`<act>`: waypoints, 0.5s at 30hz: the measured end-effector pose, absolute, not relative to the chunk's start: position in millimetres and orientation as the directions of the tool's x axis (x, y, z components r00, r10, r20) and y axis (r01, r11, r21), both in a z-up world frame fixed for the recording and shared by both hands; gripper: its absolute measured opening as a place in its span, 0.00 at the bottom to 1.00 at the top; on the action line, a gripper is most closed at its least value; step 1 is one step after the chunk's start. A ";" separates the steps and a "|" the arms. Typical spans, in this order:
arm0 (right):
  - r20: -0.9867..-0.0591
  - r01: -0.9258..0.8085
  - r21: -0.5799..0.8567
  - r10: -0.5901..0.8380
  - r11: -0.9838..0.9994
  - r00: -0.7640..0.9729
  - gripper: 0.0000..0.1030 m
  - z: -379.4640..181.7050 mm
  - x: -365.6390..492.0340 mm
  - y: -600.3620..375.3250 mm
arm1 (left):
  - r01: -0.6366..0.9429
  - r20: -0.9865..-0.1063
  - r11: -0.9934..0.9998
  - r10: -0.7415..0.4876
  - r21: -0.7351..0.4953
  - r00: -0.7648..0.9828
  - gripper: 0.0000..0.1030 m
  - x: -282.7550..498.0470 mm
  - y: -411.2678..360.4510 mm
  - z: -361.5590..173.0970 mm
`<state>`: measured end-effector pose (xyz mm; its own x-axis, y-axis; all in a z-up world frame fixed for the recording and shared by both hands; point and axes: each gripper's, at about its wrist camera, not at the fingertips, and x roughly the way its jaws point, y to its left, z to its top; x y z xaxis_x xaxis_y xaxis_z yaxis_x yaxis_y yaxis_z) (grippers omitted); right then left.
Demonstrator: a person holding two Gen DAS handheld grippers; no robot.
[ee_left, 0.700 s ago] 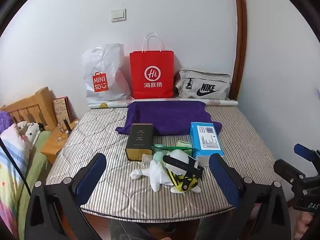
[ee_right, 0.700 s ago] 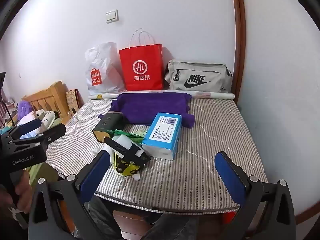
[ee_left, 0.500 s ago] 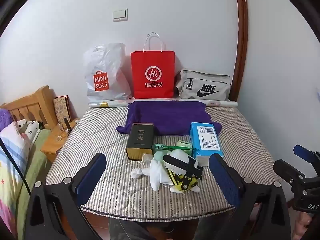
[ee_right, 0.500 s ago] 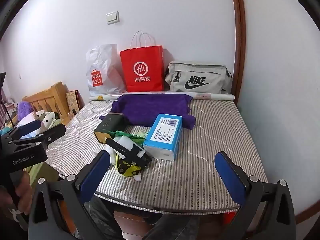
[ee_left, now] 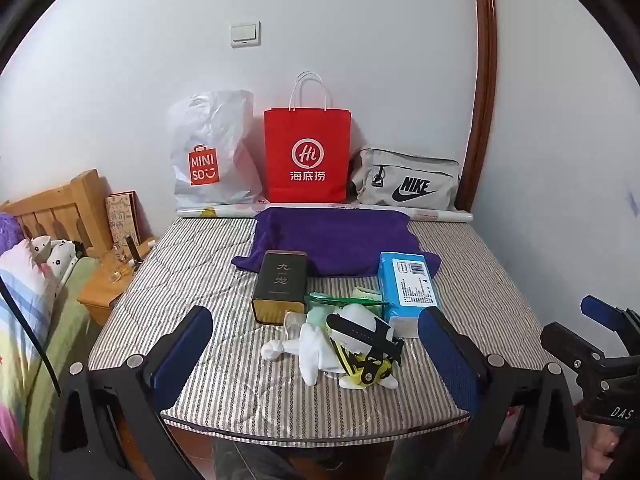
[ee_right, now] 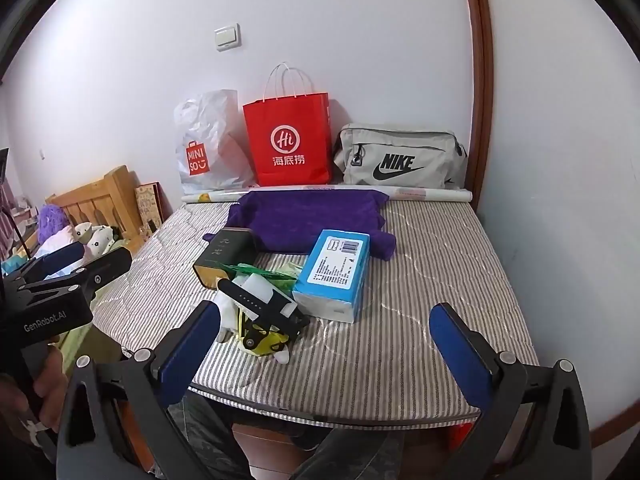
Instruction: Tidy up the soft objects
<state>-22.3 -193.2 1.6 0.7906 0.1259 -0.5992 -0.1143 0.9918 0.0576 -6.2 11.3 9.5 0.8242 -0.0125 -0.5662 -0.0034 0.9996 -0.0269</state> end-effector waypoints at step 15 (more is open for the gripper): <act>-0.600 -0.118 0.064 0.133 0.991 0.789 1.00 0.2 -23.2 -190.8 | -0.008 -0.565 1.000 -0.010 -0.029 0.825 1.00 -8.3 17.5 7.3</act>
<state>-23.2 -190.8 0.2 0.7888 0.1329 -0.6001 -0.1184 0.9909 0.0638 -8.3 17.5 7.3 0.8250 -0.0098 -0.5650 -0.0080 0.9995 -0.0290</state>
